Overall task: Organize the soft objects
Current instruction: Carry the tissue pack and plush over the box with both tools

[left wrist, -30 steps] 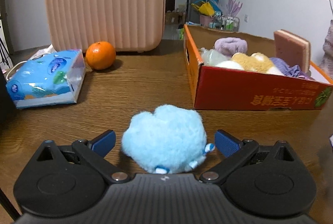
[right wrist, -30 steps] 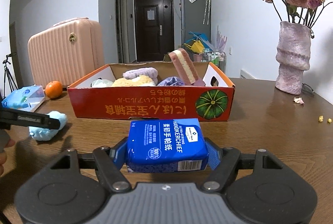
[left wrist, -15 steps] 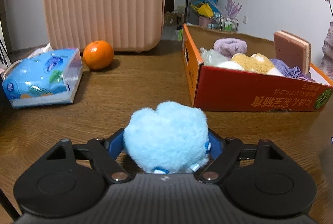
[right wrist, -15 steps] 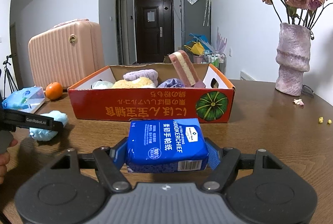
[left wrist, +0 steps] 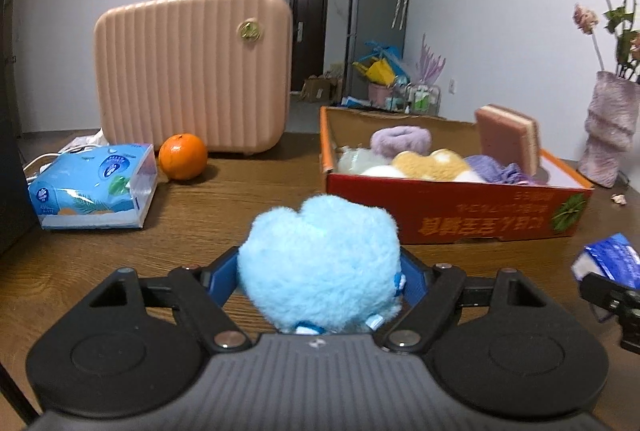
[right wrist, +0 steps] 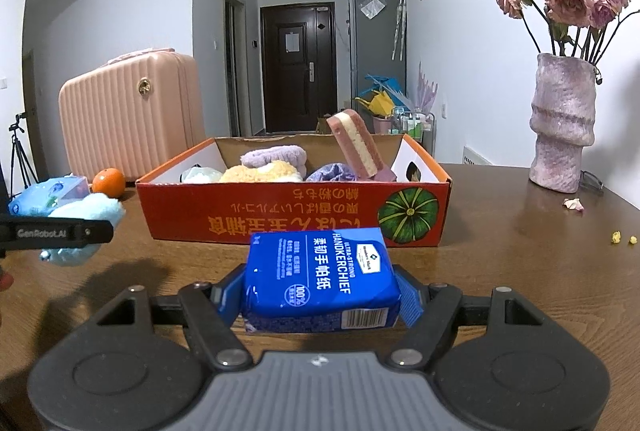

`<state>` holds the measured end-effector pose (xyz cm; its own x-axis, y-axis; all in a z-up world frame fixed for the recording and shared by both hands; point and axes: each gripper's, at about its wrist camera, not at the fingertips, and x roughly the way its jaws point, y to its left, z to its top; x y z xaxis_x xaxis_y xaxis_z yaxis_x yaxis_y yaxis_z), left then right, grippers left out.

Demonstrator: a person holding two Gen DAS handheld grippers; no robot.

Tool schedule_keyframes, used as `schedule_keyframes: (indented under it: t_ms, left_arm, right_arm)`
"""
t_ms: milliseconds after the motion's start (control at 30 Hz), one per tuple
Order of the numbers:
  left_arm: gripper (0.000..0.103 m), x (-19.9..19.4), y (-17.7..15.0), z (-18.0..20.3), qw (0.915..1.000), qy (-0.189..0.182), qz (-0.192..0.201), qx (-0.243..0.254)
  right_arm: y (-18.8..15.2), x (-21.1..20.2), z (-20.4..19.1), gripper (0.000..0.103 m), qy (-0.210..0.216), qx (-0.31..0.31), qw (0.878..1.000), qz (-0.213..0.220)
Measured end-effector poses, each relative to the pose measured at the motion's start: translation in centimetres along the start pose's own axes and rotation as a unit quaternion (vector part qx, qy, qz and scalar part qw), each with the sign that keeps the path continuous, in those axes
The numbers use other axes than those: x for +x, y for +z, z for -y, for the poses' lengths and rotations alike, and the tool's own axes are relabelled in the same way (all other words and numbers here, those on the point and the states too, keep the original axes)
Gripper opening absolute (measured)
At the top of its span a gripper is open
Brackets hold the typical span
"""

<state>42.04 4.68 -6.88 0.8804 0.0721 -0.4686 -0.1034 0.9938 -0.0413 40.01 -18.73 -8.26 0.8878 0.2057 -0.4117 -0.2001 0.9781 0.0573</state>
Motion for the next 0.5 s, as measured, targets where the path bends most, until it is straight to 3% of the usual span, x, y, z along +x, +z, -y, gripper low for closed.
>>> schedule_keyframes:
  t_ms: [500]
  left_arm:
    - [0.080, -3.4, -1.0, 3.0, 0.9993, -0.017, 0.029, 0.014]
  right_arm:
    - [0.3, -1.2, 0.0, 0.073, 0.009, 0.006, 1.000, 0.029]
